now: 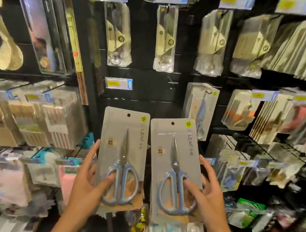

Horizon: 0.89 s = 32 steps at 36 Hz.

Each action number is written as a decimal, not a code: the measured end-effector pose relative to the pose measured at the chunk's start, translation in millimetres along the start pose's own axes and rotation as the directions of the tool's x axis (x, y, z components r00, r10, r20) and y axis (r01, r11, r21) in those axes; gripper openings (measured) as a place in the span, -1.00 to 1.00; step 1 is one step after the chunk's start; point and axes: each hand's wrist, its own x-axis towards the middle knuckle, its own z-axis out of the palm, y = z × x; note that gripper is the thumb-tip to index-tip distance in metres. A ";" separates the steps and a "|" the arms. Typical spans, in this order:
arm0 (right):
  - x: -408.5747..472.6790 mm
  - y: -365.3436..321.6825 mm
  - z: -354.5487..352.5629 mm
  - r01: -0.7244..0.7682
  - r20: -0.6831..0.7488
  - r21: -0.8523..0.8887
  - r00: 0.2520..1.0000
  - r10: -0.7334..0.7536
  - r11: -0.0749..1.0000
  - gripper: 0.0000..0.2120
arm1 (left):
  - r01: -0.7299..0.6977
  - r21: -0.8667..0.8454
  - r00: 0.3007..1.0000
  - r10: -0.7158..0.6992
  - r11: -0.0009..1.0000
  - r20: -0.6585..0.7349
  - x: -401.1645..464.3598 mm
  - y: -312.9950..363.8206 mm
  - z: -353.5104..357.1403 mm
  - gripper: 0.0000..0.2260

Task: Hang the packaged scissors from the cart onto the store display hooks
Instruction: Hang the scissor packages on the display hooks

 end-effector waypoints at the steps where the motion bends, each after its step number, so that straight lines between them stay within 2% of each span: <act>1: 8.8 1.5 -0.6 0.007 -0.004 -0.014 1.000 -0.007 1.000 -0.33 | -0.018 0.002 1.000 0.018 1.000 0.010 9.3 -2.8 2.9 -0.19; 16: 138.3 14.2 18.9 0.109 -0.074 -0.042 0.991 -0.112 0.993 -0.38 | -0.111 -0.002 0.993 0.111 0.994 0.043 131.4 -24.7 26.0 -0.22; 32: 198.4 20.2 26.8 0.118 -0.034 -0.055 0.992 -0.120 0.991 -0.36 | -0.138 -0.029 0.990 0.138 0.990 0.005 178.6 -27.2 29.7 -0.22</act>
